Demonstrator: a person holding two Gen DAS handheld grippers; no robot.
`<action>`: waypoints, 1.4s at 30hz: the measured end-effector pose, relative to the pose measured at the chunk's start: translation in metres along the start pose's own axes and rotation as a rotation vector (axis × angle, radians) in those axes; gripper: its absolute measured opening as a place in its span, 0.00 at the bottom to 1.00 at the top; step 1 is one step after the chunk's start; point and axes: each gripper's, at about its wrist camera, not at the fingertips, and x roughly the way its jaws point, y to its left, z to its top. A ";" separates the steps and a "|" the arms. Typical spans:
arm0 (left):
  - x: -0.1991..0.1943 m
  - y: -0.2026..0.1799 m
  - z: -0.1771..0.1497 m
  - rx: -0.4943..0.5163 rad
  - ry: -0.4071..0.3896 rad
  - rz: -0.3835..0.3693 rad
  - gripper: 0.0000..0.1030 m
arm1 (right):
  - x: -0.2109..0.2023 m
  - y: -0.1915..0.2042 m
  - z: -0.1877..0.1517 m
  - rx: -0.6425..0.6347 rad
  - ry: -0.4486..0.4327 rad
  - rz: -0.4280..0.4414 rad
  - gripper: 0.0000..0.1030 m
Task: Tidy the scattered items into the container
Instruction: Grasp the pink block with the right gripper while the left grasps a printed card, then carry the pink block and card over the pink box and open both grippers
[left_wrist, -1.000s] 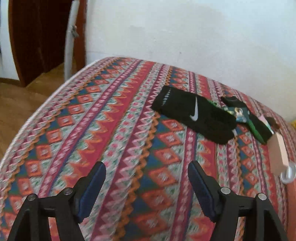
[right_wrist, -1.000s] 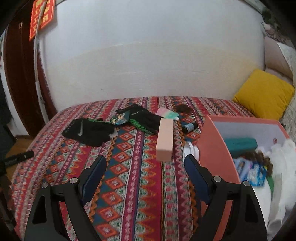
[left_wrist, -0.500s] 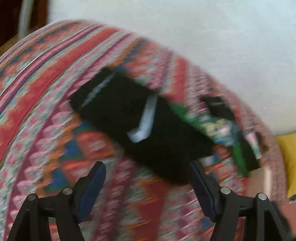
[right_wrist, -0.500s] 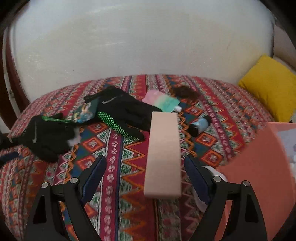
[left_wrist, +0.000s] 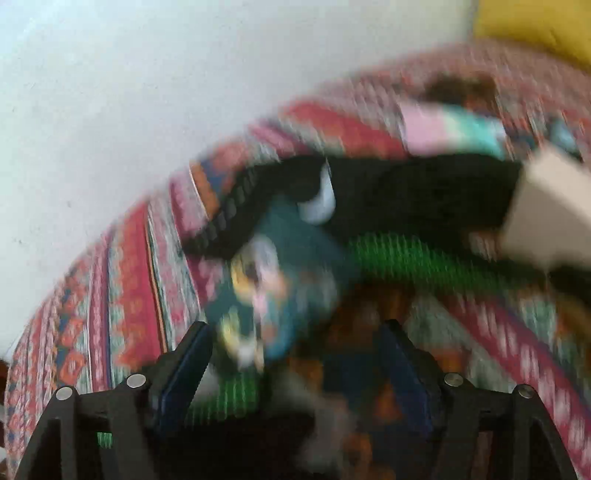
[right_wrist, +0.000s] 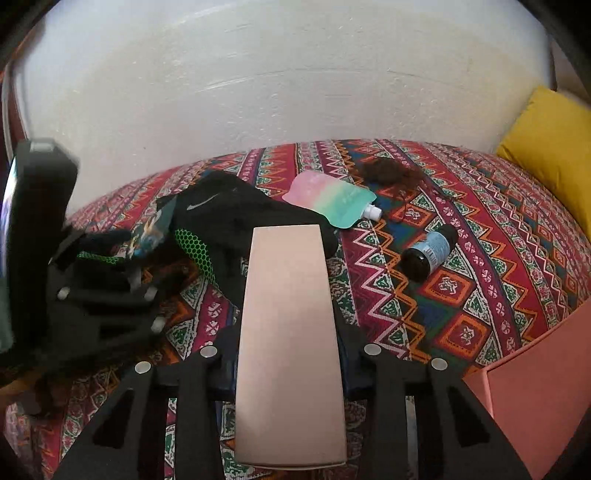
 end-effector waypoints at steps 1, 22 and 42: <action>0.003 -0.001 0.005 -0.010 -0.012 0.013 0.75 | 0.001 0.000 0.000 0.001 -0.001 0.002 0.38; -0.284 0.045 -0.100 -0.460 -0.270 -0.296 0.05 | -0.203 0.052 -0.024 -0.019 -0.112 0.159 0.38; -0.405 -0.074 -0.009 -0.318 -0.345 -0.451 0.05 | -0.404 -0.080 -0.042 0.201 -0.510 -0.034 0.38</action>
